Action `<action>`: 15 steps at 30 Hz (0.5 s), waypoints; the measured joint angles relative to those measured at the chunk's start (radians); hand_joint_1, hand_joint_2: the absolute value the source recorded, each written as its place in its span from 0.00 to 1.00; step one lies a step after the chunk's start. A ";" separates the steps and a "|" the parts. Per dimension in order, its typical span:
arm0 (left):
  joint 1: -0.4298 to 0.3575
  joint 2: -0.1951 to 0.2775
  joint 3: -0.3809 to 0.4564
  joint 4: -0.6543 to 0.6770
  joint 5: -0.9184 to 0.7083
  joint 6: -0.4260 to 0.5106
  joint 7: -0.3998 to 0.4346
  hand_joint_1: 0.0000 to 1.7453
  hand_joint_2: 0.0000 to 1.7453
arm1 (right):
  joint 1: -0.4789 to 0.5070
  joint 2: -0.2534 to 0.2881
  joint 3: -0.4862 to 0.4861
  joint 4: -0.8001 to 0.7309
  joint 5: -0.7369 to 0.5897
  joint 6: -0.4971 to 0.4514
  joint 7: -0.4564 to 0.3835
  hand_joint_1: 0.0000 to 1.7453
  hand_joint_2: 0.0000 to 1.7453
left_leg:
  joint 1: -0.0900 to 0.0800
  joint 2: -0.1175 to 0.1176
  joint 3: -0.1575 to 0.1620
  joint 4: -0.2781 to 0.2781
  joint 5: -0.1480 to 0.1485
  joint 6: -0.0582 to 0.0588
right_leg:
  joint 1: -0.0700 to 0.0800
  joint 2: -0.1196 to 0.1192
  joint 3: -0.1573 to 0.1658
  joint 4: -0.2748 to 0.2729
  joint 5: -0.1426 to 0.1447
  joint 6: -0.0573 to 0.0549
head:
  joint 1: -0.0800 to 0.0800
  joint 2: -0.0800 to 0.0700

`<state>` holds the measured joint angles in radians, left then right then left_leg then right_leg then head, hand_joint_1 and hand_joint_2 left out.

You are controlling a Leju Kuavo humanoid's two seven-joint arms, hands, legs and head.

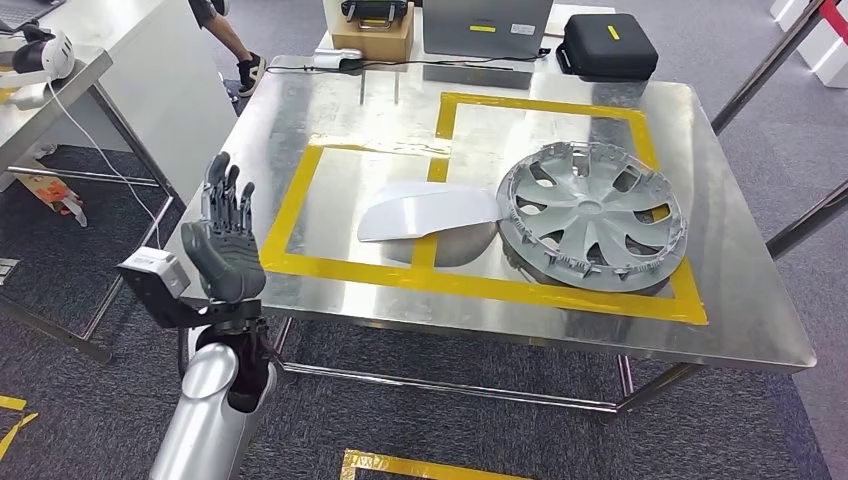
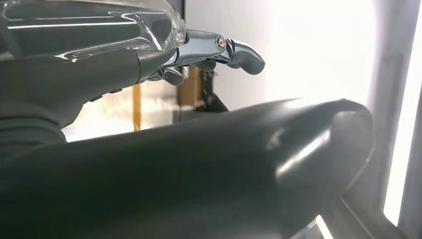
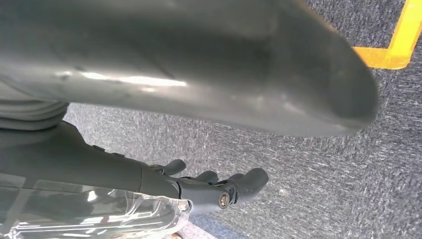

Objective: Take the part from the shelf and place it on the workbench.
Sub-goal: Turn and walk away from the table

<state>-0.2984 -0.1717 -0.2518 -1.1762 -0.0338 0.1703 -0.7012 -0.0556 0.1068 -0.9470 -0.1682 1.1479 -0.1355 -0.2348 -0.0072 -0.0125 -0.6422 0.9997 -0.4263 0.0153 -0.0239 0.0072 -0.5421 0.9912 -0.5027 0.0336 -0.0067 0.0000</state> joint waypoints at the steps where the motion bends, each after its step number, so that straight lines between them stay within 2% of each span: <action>1: 0.023 0.007 0.015 -0.017 0.002 0.000 0.000 0.00 0.00 | 0.000 0.000 0.000 0.000 0.002 0.000 -0.002 0.00 0.00 | 0.000 0.000 0.000 0.000 0.000 0.000 | 0.000 0.000 0.000 0.000 0.000 0.000 | 0.000 0.000; 9: 0.166 0.027 0.116 -0.105 -0.002 -0.004 0.000 0.00 0.00 | 0.000 0.000 0.000 0.000 0.023 0.002 -0.007 0.00 0.00 | -0.005 0.000 0.003 0.005 -0.009 0.007 | -0.004 0.000 0.005 -0.002 -0.003 0.006 | 0.000 0.000; 13: 0.202 0.029 0.138 -0.128 -0.010 -0.015 0.000 0.00 0.00 | -0.001 0.001 0.000 0.000 0.030 0.003 -0.010 0.00 0.00 | -0.008 0.000 0.004 0.008 -0.014 0.019 | -0.007 0.000 0.011 -0.004 -0.006 0.016 | -0.001 0.000; 15: 0.209 0.027 0.142 -0.137 -0.014 -0.020 0.000 0.00 0.00 | -0.001 0.001 0.000 0.000 0.033 0.003 -0.010 0.00 0.00 | -0.004 0.001 0.010 0.001 -0.009 0.028 | -0.008 -0.001 0.008 0.012 -0.022 0.020 | 0.000 0.000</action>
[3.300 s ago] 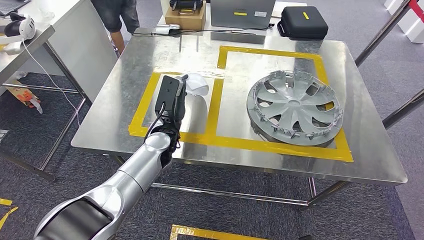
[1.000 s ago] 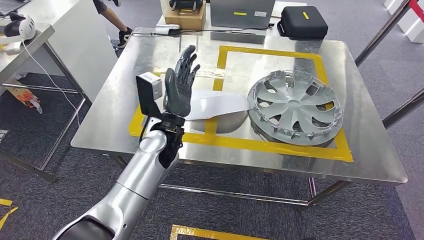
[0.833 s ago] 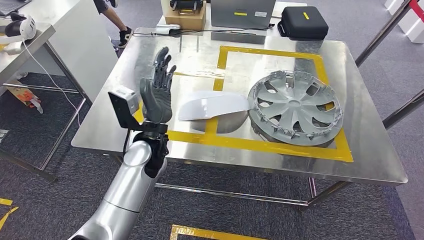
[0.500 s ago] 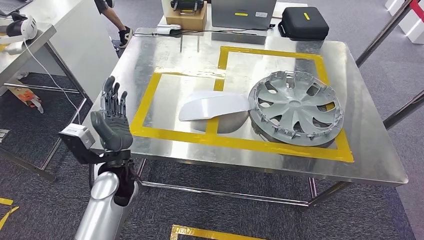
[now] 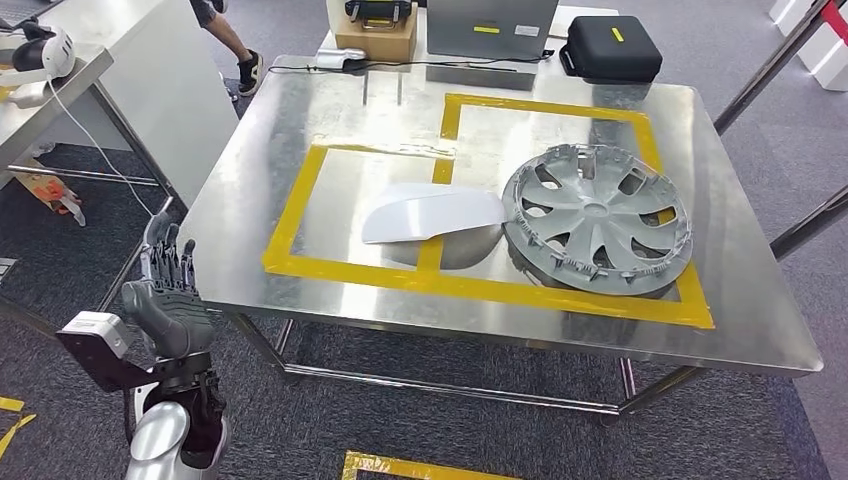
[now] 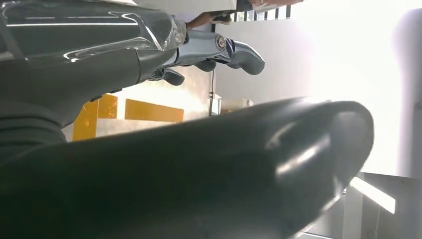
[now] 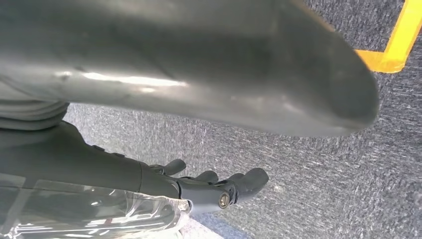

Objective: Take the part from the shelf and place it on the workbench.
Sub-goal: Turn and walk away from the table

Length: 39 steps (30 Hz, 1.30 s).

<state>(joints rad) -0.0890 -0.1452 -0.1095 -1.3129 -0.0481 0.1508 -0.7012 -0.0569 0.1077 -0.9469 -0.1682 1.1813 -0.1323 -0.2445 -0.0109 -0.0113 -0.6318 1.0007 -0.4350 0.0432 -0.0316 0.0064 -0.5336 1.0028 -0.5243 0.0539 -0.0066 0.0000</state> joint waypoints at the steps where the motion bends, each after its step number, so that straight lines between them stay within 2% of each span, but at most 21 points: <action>1: 0.002 -0.002 0.001 -0.003 -0.003 -0.003 0.000 0.00 0.00 | -0.001 0.000 0.000 0.000 0.002 0.000 0.000 0.00 0.00 | 0.003 0.001 0.003 -0.004 0.003 0.004 | 0.000 0.000 -0.012 0.032 -0.024 0.001 | 0.004 0.000; 4: 0.013 -0.005 0.002 -0.005 -0.007 -0.010 0.000 0.00 0.00 | -0.001 -0.001 0.001 0.000 0.007 0.000 0.000 0.00 0.00 | 0.004 0.003 0.003 -0.006 0.005 0.009 | 0.002 -0.001 -0.089 0.223 -0.127 0.004 | 0.016 0.000; 6: 0.023 -0.005 0.003 -0.005 -0.007 -0.014 0.000 0.00 0.00 | -0.001 -0.001 0.002 0.000 0.009 0.001 0.000 0.00 0.00 | 0.003 0.003 0.002 -0.006 0.006 0.008 | 0.002 -0.001 -0.103 0.274 -0.133 0.003 | 0.019 0.000; 7: 0.027 -0.005 0.003 -0.005 -0.007 -0.016 0.000 0.00 0.00 | -0.001 -0.001 0.002 0.000 0.010 0.002 0.000 0.00 0.00 | 0.004 0.003 0.002 -0.005 0.008 0.006 | 0.002 -0.001 -0.080 0.238 -0.109 0.002 | 0.020 0.000; 10: 0.035 -0.005 0.004 -0.005 -0.007 -0.020 0.000 0.00 0.00 | -0.005 -0.002 0.002 0.000 0.013 0.003 0.002 0.00 0.00 | 0.004 0.002 -0.001 0.001 0.014 -0.006 | 0.003 0.000 0.033 0.039 -0.032 -0.005 | 0.023 0.000; 11: 0.036 -0.006 0.004 -0.005 -0.007 -0.023 0.000 0.00 0.00 | -0.006 -0.002 0.002 0.000 0.015 0.004 0.004 0.00 0.00 | 0.003 0.002 -0.003 0.004 0.017 -0.012 | 0.004 0.002 0.049 0.005 -0.023 -0.009 | 0.022 0.000; 14: 0.040 -0.006 0.004 -0.005 -0.008 -0.027 0.000 0.00 0.00 | -0.007 -0.001 0.002 0.000 0.018 0.006 0.006 0.00 0.00 | 0.004 -0.001 -0.009 0.005 0.028 -0.034 | 0.007 0.003 0.039 -0.002 -0.013 -0.030 | 0.016 0.000; 16: 0.042 -0.005 0.005 -0.005 -0.009 -0.028 0.000 0.00 0.00 | -0.007 0.000 0.002 0.000 0.019 0.006 0.007 0.00 0.00 | 0.007 0.000 -0.023 0.035 -0.011 -0.046 | 0.004 -0.001 0.026 -0.003 0.002 -0.046 | 0.009 0.000; 19: 0.044 -0.005 0.005 -0.004 -0.011 -0.033 0.000 0.00 0.00 | -0.007 0.000 0.002 0.000 0.020 0.006 0.007 0.00 0.00 | 0.013 0.001 -0.076 0.211 -0.149 -0.059 | 0.004 -0.006 -0.003 -0.002 0.028 -0.057 | -0.005 0.000; 20: 0.045 -0.005 0.005 -0.003 -0.012 -0.035 0.000 0.00 0.00 | -0.007 0.000 0.002 0.000 0.020 0.006 0.007 0.00 0.00 | 0.014 0.001 -0.086 0.265 -0.173 -0.061 | 0.005 -0.007 -0.013 -0.001 0.036 -0.057 | -0.007 0.000; 21: 0.046 -0.006 0.005 -0.002 -0.013 -0.036 0.000 0.00 0.00 | -0.007 0.000 0.002 0.000 0.020 0.006 0.007 0.00 0.00 | 0.015 0.002 -0.079 0.286 -0.177 -0.062 | 0.005 -0.008 -0.024 -0.001 0.044 -0.056 | -0.008 0.000; 23: 0.046 -0.006 0.005 -0.001 -0.014 -0.039 0.000 0.00 0.00 | -0.007 0.000 0.002 0.000 0.020 0.006 0.007 0.00 0.00 | 0.015 0.002 -0.005 0.210 -0.141 -0.059 | 0.005 -0.008 -0.041 -0.001 0.058 -0.051 | -0.011 0.000; 25: 0.043 -0.007 0.005 -0.001 -0.015 -0.041 0.000 0.00 0.00 | -0.007 0.001 0.002 0.000 0.020 0.006 0.007 0.00 0.00 | 0.013 0.001 0.106 0.056 -0.111 -0.053 | 0.007 -0.008 -0.050 0.000 0.070 -0.044 | -0.017 0.000; 27: 0.041 -0.009 0.004 0.000 -0.016 -0.044 0.000 0.00 0.00 | -0.008 0.002 0.002 0.000 0.020 0.006 0.007 0.00 0.00 | 0.009 0.000 0.156 -0.025 -0.107 -0.045 | 0.009 -0.008 -0.056 -0.001 0.082 -0.032 | -0.019 0.000; 29: 0.042 -0.011 0.004 0.000 -0.017 -0.045 0.000 0.00 0.00 | -0.007 0.003 0.002 0.000 0.020 0.006 0.006 0.00 0.00 | 0.006 0.000 0.147 -0.031 -0.099 -0.032 | 0.007 -0.007 -0.061 -0.004 0.095 -0.017 | -0.019 0.000; 31: 0.042 -0.014 0.003 0.002 -0.018 -0.047 0.000 0.00 0.00 | -0.005 0.004 0.003 0.000 0.019 0.006 0.007 0.00 0.00 | 0.009 0.003 0.131 -0.036 -0.081 -0.013 | 0.005 -0.006 -0.076 0.018 0.068 -0.008 | -0.015 0.000; 34: 0.042 -0.019 0.002 0.010 -0.018 -0.051 0.001 0.00 0.00 | -0.004 0.004 0.003 0.000 0.017 0.006 0.007 0.00 0.00 | 0.008 0.006 0.095 -0.037 -0.049 0.005 | 0.007 -0.006 -0.127 0.181 -0.068 -0.001 | 0.003 0.000; 35: 0.043 -0.019 0.002 0.014 -0.019 -0.052 0.001 0.00 0.00 | -0.004 0.004 0.003 0.000 0.017 0.006 0.007 0.00 0.00 | 0.006 0.007 0.082 -0.036 -0.038 0.006 | 0.007 -0.006 -0.138 0.242 -0.097 0.000 | 0.008 0.000; 36: 0.043 -0.020 0.002 0.018 -0.019 -0.054 0.001 0.00 0.00 | -0.004 0.003 0.003 0.000 0.016 0.006 0.007 0.00 0.00 | 0.004 0.008 0.068 -0.035 -0.028 0.006 | 0.008 -0.006 -0.137 0.278 -0.103 0.000 | 0.011 0.000; 37: 0.043 -0.020 0.002 0.021 -0.018 -0.056 0.001 0.00 0.00 | -0.004 0.003 0.003 0.000 0.015 0.006 0.007 0.00 0.00 | 0.002 0.009 0.056 -0.034 -0.019 0.006 | 0.008 -0.006 -0.119 0.279 -0.087 -0.002 | 0.013 0.000; 39: 0.043 -0.021 0.002 0.026 -0.018 -0.060 0.001 0.00 0.00 | -0.005 0.003 0.003 0.000 0.013 0.006 0.008 0.00 0.00 | 0.001 0.010 0.033 -0.028 -0.002 0.003 | 0.010 -0.006 -0.030 0.173 -0.036 -0.011 | 0.015 0.000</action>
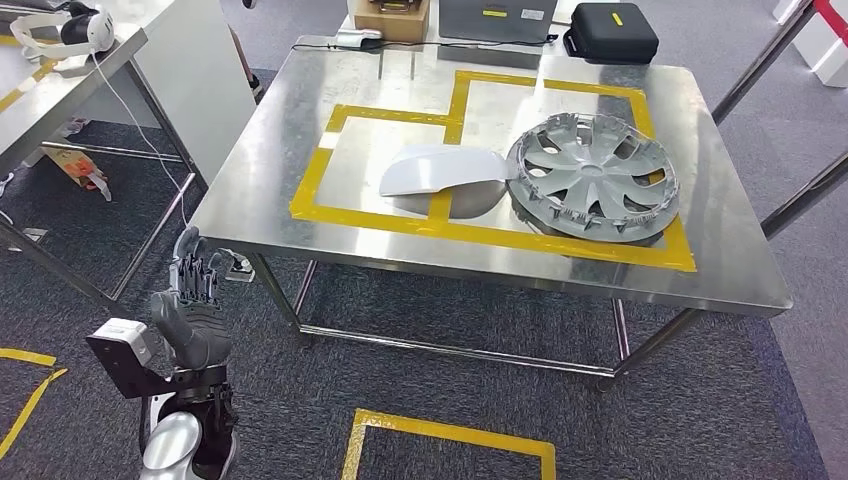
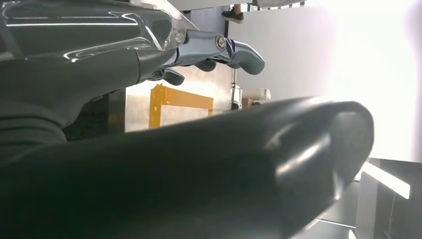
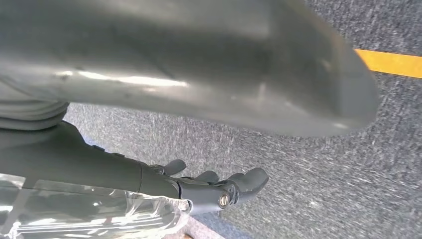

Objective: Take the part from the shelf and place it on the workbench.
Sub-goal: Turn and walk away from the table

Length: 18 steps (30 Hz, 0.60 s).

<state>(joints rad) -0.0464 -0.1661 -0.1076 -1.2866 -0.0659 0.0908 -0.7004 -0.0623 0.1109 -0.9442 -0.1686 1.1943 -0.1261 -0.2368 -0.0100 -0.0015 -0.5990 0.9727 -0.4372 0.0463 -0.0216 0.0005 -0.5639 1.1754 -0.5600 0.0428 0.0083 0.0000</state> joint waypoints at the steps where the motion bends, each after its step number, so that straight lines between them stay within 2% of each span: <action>1: -0.001 -0.001 0.000 0.002 0.001 -0.002 0.000 0.00 0.00 | -0.002 0.000 0.000 0.000 -0.001 0.000 0.000 0.00 0.00 | -0.002 0.000 -0.010 0.005 0.006 -0.003 | 0.002 0.000 0.057 -0.083 0.011 -0.005 | 0.001 0.000; 2: -0.002 -0.003 0.000 0.004 0.001 -0.003 0.000 0.00 0.00 | -0.004 0.000 0.000 -0.001 -0.002 0.000 0.000 0.00 0.00 | -0.003 0.001 -0.018 0.010 0.013 -0.008 | 0.005 0.000 0.101 -0.151 0.013 -0.010 | 0.001 0.000; 3: -0.003 -0.004 0.000 0.006 0.001 -0.004 0.000 0.00 0.00 | -0.006 0.000 0.000 -0.001 -0.003 0.000 0.000 0.00 0.00 | -0.004 0.002 -0.023 0.013 0.021 -0.013 | 0.008 0.000 0.127 -0.197 0.008 -0.014 | 0.001 0.000; 4: -0.004 -0.006 0.000 0.008 0.002 -0.004 0.000 0.00 0.00 | -0.007 0.000 0.000 -0.001 -0.004 0.000 0.000 0.00 0.00 | -0.004 0.003 -0.026 0.014 0.028 -0.019 | 0.011 0.000 0.133 -0.215 0.005 -0.018 | 0.000 0.000; 6: -0.004 -0.007 -0.001 0.013 0.002 -0.004 0.000 0.00 0.00 | -0.007 0.003 0.000 -0.001 -0.005 0.000 0.000 0.00 0.00 | -0.001 0.002 -0.032 0.015 0.034 -0.032 | 0.011 -0.002 0.117 -0.216 0.019 -0.031 | -0.001 0.000; 7: -0.004 -0.007 0.000 0.015 0.001 -0.004 0.000 0.00 0.00 | -0.007 0.004 0.000 -0.001 -0.005 0.000 0.001 0.00 0.00 | 0.001 0.000 -0.041 0.029 0.013 -0.039 | 0.009 -0.004 0.107 -0.216 0.030 -0.040 | -0.002 0.000; 8: -0.005 -0.007 0.000 0.018 0.001 -0.004 0.000 0.00 0.00 | -0.007 0.005 -0.001 -0.001 -0.005 0.000 0.001 0.00 0.00 | 0.003 -0.001 -0.054 0.060 -0.026 -0.046 | 0.006 -0.006 0.094 -0.217 0.043 -0.046 | -0.006 0.000; 10: -0.005 -0.007 0.000 0.023 0.001 -0.004 0.000 0.00 0.00 | -0.008 0.005 -0.001 -0.001 -0.005 0.000 0.001 0.00 0.00 | 0.010 -0.002 -0.085 0.175 -0.131 -0.058 | 0.005 -0.008 0.066 -0.216 0.066 -0.052 | -0.015 0.000; 11: -0.005 -0.007 0.000 0.026 0.001 -0.003 0.000 0.00 0.00 | -0.007 0.006 -0.001 -0.001 -0.006 0.000 0.001 0.00 0.00 | 0.013 -0.002 -0.096 0.238 -0.163 -0.063 | 0.005 -0.008 0.052 -0.215 0.078 -0.051 | -0.018 0.000; 12: -0.005 -0.007 0.000 0.030 0.001 -0.003 0.000 0.00 0.00 | -0.007 0.006 -0.001 -0.001 -0.006 0.000 0.001 0.00 0.00 | 0.016 -0.002 -0.098 0.284 -0.171 -0.066 | 0.005 -0.009 0.037 -0.212 0.089 -0.050 | -0.020 0.000; 13: -0.005 -0.007 0.000 0.033 0.000 -0.001 0.000 0.00 0.00 | -0.007 0.006 -0.001 -0.001 -0.006 0.000 0.000 0.00 0.00 | 0.018 -0.002 -0.086 0.300 -0.157 -0.067 | 0.005 -0.009 0.022 -0.208 0.099 -0.047 | -0.022 0.000; 14: -0.005 -0.007 0.000 0.036 0.000 0.000 0.000 0.00 0.00 | -0.007 0.006 -0.001 -0.001 -0.006 0.000 0.000 0.00 0.00 | 0.020 -0.002 -0.056 0.279 -0.130 -0.068 | 0.004 -0.009 0.007 -0.204 0.108 -0.044 | -0.024 0.000; 15: -0.006 -0.007 0.000 0.038 -0.001 0.001 0.000 0.00 0.00 | -0.008 0.007 -0.001 -0.001 -0.006 0.000 -0.001 0.00 0.00 | 0.022 -0.002 -0.009 0.225 -0.106 -0.067 | 0.003 -0.009 -0.007 -0.199 0.116 -0.040 | -0.026 0.000; 16: -0.008 -0.007 0.000 0.039 -0.001 0.002 0.000 0.00 0.00 | -0.008 0.007 -0.001 -0.001 -0.006 0.000 -0.001 0.00 0.00 | 0.022 -0.002 0.050 0.149 -0.097 -0.067 | 0.004 -0.009 -0.018 -0.194 0.122 -0.036 | -0.028 0.000; 17: -0.011 -0.007 0.000 0.040 -0.002 0.003 0.000 0.00 0.00 | -0.008 0.008 -0.001 -0.001 -0.006 0.001 -0.001 0.00 0.00 | 0.022 -0.003 0.102 0.074 -0.100 -0.064 | 0.004 -0.009 -0.026 -0.190 0.129 -0.030 | -0.029 0.000; 18: -0.014 -0.008 0.000 0.042 -0.002 0.004 0.000 0.00 0.00 | -0.008 0.008 -0.001 -0.001 -0.006 0.001 -0.002 0.00 0.00 | 0.020 -0.004 0.138 0.020 -0.109 -0.061 | 0.005 -0.008 -0.031 -0.187 0.136 -0.024 | -0.030 0.000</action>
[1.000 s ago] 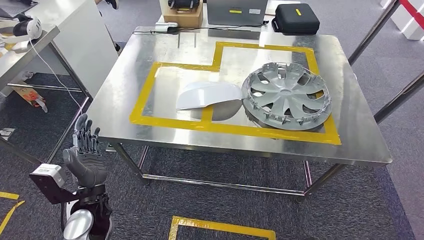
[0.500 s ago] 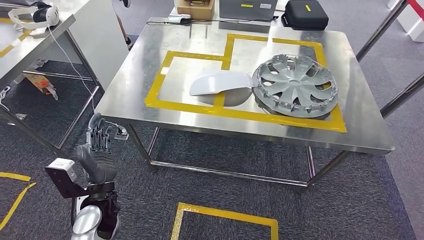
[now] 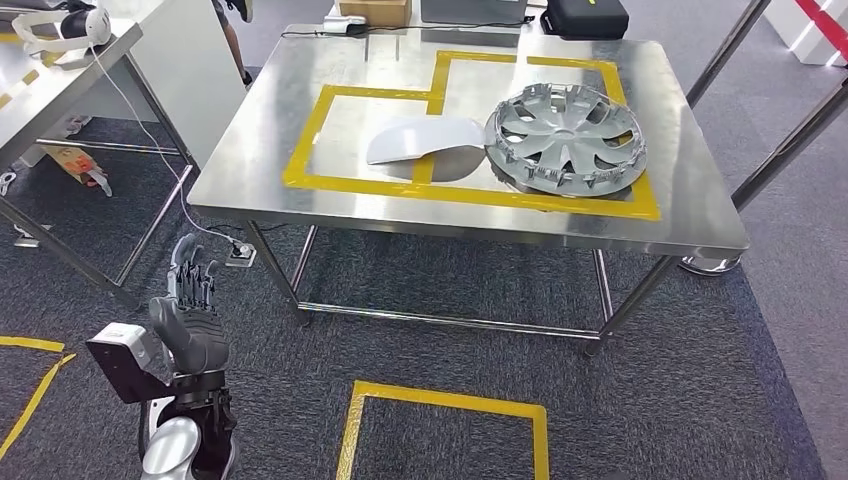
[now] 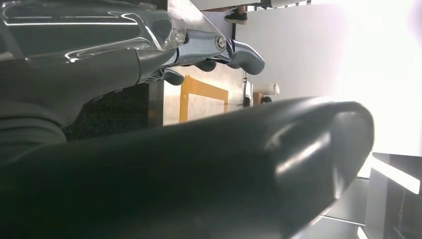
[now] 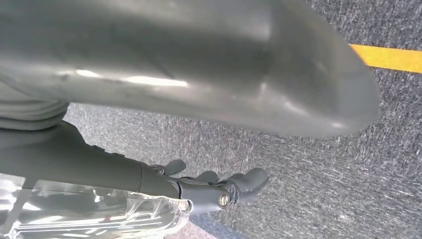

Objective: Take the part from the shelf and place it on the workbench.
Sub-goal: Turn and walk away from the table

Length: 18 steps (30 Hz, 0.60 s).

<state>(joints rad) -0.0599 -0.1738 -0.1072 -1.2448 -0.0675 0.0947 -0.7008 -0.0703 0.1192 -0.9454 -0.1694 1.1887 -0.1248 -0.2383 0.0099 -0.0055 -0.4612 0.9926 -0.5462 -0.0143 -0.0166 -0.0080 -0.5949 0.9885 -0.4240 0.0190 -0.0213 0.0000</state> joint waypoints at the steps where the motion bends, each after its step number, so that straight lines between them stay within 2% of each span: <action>1: -0.002 0.000 0.000 0.003 0.000 0.001 0.000 0.00 0.00 | 0.000 0.000 0.000 0.000 0.000 0.001 0.000 0.00 0.00 | -0.004 -0.001 0.017 -0.030 -0.008 0.006 | 0.000 0.000 -0.004 0.001 0.008 0.007 | 0.000 0.000; 3: -0.003 0.000 0.001 0.012 0.000 0.002 0.000 0.00 0.00 | 0.002 0.002 0.000 0.000 0.000 0.002 0.000 0.00 0.00 | -0.007 0.001 0.005 -0.036 0.001 0.024 | -0.005 0.000 -0.010 -0.001 0.020 0.021 | 0.003 0.000; 4: -0.004 0.000 0.002 0.017 0.000 0.002 0.000 0.00 0.00 | 0.003 0.003 0.000 0.000 -0.001 0.002 0.000 0.00 0.00 | -0.008 0.003 -0.006 -0.036 0.011 0.036 | -0.007 0.000 -0.018 0.008 0.007 0.027 | 0.004 0.000; 5: -0.005 0.000 0.002 0.022 -0.002 0.003 0.000 0.00 0.00 | 0.005 0.004 0.000 0.000 -0.002 0.003 0.000 0.00 0.00 | -0.007 0.005 -0.019 -0.037 0.023 0.047 | -0.008 0.001 -0.031 0.033 -0.024 0.031 | 0.008 0.000; 6: -0.006 -0.001 0.002 0.028 -0.003 0.004 0.000 0.00 0.00 | 0.006 0.005 0.000 0.000 -0.003 0.003 0.000 0.00 0.00 | -0.007 0.007 -0.034 -0.038 0.035 0.056 | -0.009 0.001 -0.050 0.078 -0.072 0.034 | 0.013 0.000; 7: -0.007 -0.001 0.002 0.034 -0.005 0.006 0.000 0.00 0.00 | 0.006 0.005 -0.001 0.000 -0.004 0.002 0.000 0.00 0.00 | -0.009 0.008 -0.049 -0.037 0.047 0.061 | -0.008 0.002 -0.071 0.142 -0.125 0.035 | 0.019 0.000; 8: -0.007 -0.001 0.002 0.039 -0.006 0.007 0.000 0.00 0.00 | 0.006 0.005 -0.001 0.000 -0.005 0.002 0.000 0.00 0.00 | -0.012 0.008 -0.063 -0.036 0.059 0.063 | -0.008 0.003 -0.088 0.211 -0.166 0.036 | 0.025 0.000; 9: -0.007 -0.001 0.002 0.045 -0.006 0.009 0.000 0.00 0.00 | 0.007 0.004 -0.001 0.000 -0.005 0.002 0.000 0.00 0.00 | -0.014 0.009 -0.078 -0.035 0.072 0.064 | -0.007 0.003 -0.096 0.268 -0.184 0.035 | 0.029 0.000; 10: -0.007 -0.001 0.002 0.051 -0.006 0.009 0.000 0.00 0.00 | 0.007 0.004 -0.001 0.000 -0.005 0.002 0.000 0.00 0.00 | -0.017 0.010 -0.093 -0.034 0.084 0.064 | -0.006 0.003 -0.089 0.297 -0.178 0.033 | 0.031 0.000; 11: -0.007 -0.001 0.003 0.055 -0.007 0.010 0.000 0.00 0.00 | 0.007 0.004 -0.001 0.000 -0.005 0.002 0.000 0.00 0.00 | -0.019 0.010 -0.107 -0.031 0.096 0.063 | -0.005 0.004 -0.063 0.289 -0.154 0.028 | 0.033 0.000; 12: -0.007 -0.001 0.003 0.059 -0.007 0.010 0.000 0.00 0.00 | 0.006 0.004 -0.001 0.000 -0.006 0.002 0.000 0.00 0.00 | -0.020 0.010 -0.121 -0.028 0.105 0.062 | -0.003 0.004 -0.018 0.243 -0.125 0.023 | 0.034 0.000; 13: -0.008 -0.001 0.003 0.061 -0.008 0.011 0.000 0.00 0.00 | 0.005 0.004 -0.001 0.000 -0.006 0.002 0.000 0.00 0.00 | -0.021 0.010 -0.133 -0.023 0.113 0.060 | 0.000 0.004 0.040 0.167 -0.108 0.017 | 0.035 0.000; 14: -0.010 -0.001 0.003 0.064 -0.012 0.015 0.000 0.00 0.00 | 0.004 0.003 -0.001 0.000 -0.006 0.002 0.000 0.00 0.00 | -0.023 0.010 -0.144 -0.018 0.121 0.057 | 0.003 0.004 0.097 0.084 -0.106 0.012 | 0.035 0.000; 15: -0.013 -0.001 0.004 0.069 -0.018 0.020 0.000 0.00 0.00 | 0.003 0.003 -0.001 0.000 -0.005 0.002 0.000 0.00 0.00 | -0.024 0.011 -0.151 -0.014 0.129 0.052 | 0.006 0.004 0.136 0.020 -0.112 0.007 | 0.034 0.000; 16: -0.017 -0.002 0.004 0.076 -0.024 0.026 0.000 0.00 0.00 | 0.002 0.003 -0.001 0.000 -0.005 0.001 -0.001 0.00 0.00 | -0.024 0.011 -0.156 -0.012 0.137 0.047 | 0.009 0.004 0.156 -0.019 -0.121 0.003 | 0.033 0.000; 18: -0.025 0.000 0.007 0.097 -0.034 0.034 0.000 0.00 0.00 | 0.001 0.005 -0.001 0.000 -0.003 0.000 -0.001 0.00 0.00 | -0.022 0.011 -0.161 -0.013 0.151 0.034 | 0.011 0.003 0.149 -0.029 -0.115 -0.009 | 0.031 0.000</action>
<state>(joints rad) -0.0844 -0.1742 -0.1005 -1.1477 -0.1019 0.1290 -0.7007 -0.0691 0.1244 -0.9467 -0.1693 1.1857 -0.1245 -0.2397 -0.0122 0.0060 -0.6222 0.9799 -0.3951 0.0201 -0.0055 -0.0045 -0.4456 0.9597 -0.5388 0.0105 0.0102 0.0000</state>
